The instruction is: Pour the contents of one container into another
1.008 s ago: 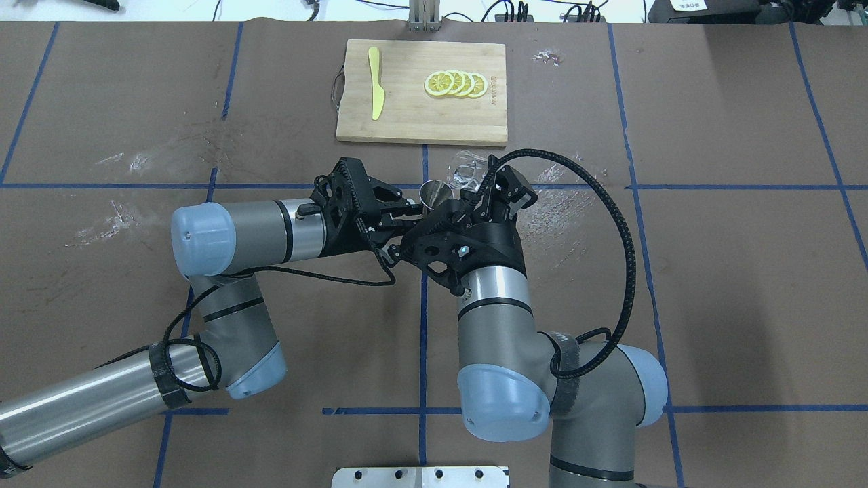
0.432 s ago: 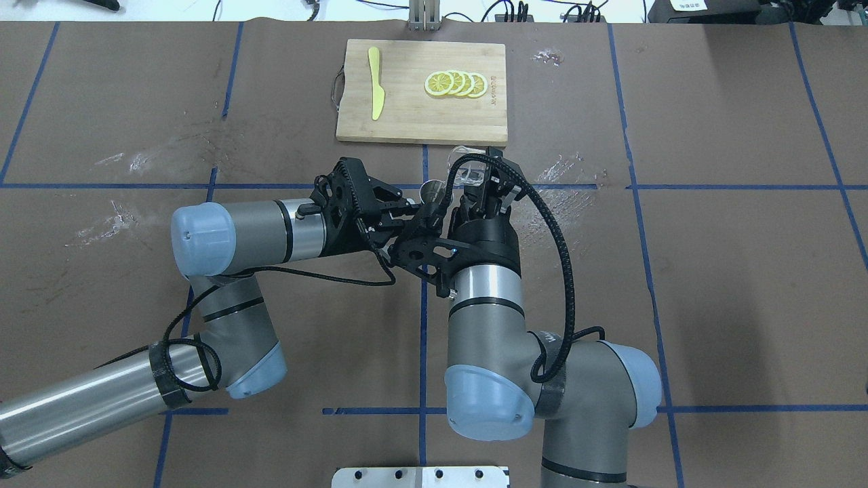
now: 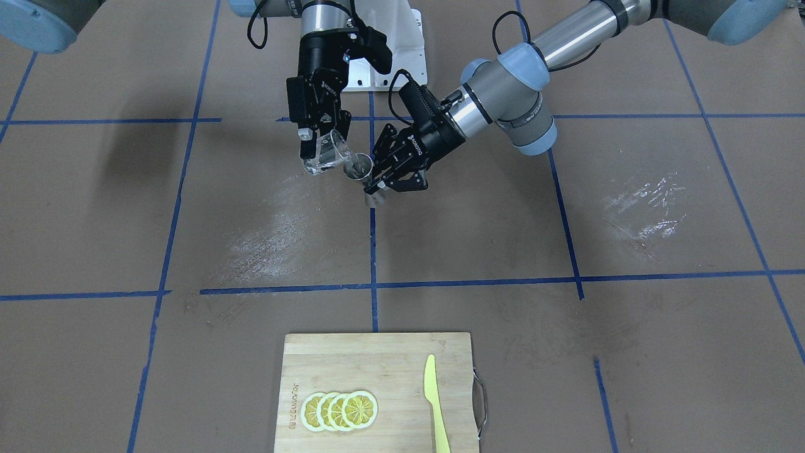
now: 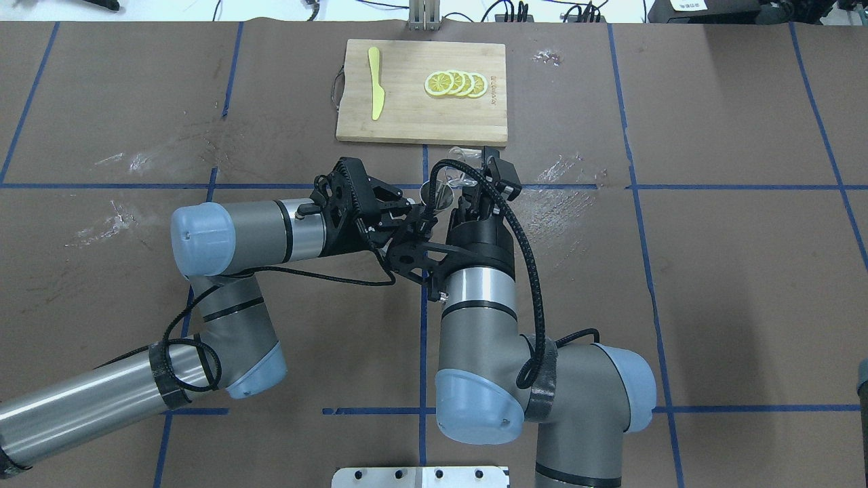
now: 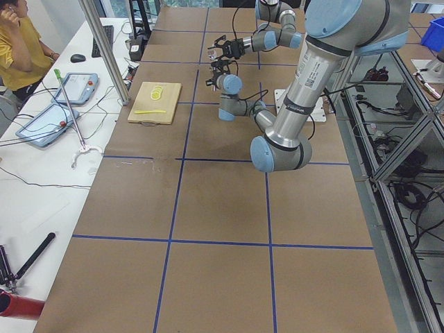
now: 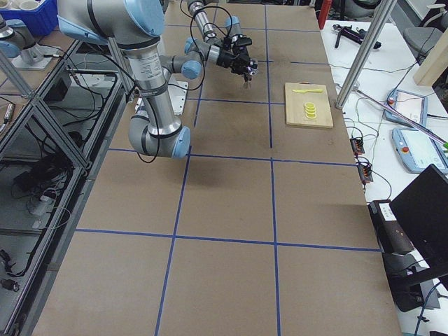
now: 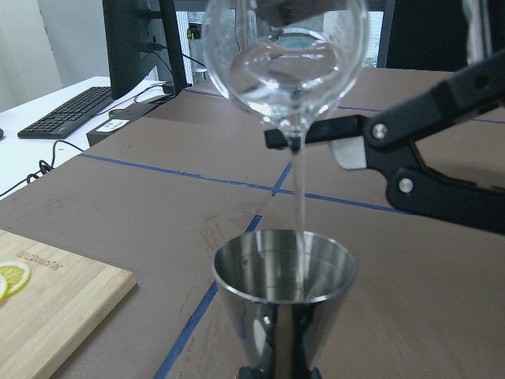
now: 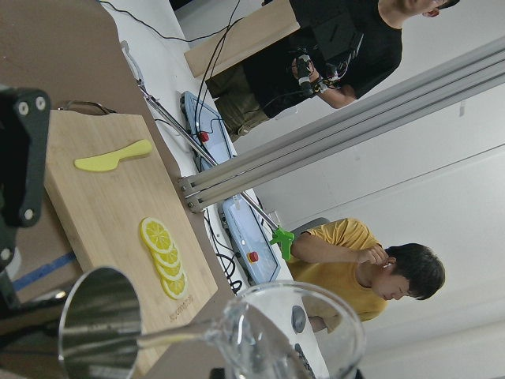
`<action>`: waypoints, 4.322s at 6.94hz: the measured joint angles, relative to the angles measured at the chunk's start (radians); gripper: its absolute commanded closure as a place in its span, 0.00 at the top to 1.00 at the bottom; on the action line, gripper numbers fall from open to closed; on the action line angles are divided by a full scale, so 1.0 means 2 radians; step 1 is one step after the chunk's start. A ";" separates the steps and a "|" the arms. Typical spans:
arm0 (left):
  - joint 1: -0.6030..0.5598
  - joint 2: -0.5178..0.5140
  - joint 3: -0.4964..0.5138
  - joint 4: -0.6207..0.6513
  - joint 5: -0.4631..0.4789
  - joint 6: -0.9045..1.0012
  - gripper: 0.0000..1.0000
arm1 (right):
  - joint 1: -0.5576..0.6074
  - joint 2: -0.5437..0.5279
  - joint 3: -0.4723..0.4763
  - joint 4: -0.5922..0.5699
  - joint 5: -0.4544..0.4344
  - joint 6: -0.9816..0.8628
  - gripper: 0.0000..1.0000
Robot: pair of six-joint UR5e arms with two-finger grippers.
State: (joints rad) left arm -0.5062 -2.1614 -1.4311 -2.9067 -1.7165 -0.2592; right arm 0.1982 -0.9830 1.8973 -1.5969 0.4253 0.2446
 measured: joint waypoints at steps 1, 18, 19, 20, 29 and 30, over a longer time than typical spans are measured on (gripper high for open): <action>0.000 0.000 0.000 0.000 0.000 0.000 0.00 | -0.001 0.000 0.000 -0.002 -0.004 -0.012 0.00; 0.000 0.000 -0.001 -0.003 0.000 0.000 0.00 | -0.008 0.010 -0.003 -0.015 -0.030 -0.113 0.00; 0.000 0.000 -0.001 -0.003 0.000 0.000 0.00 | -0.008 0.016 -0.003 -0.013 -0.029 -0.112 0.00; 0.000 0.000 -0.001 -0.004 0.000 0.000 0.00 | -0.007 0.022 -0.003 -0.007 -0.028 -0.109 0.00; 0.001 0.002 -0.002 -0.005 0.000 0.000 0.00 | 0.040 -0.019 0.084 0.088 0.137 0.176 0.00; 0.001 0.002 -0.002 -0.006 0.000 0.000 0.00 | 0.047 -0.033 0.093 0.093 0.162 0.233 0.00</action>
State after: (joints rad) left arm -0.5037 -2.1583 -1.4347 -2.9180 -1.7165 -0.2592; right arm 0.2929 -1.0491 2.0835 -1.4109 0.7489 0.7110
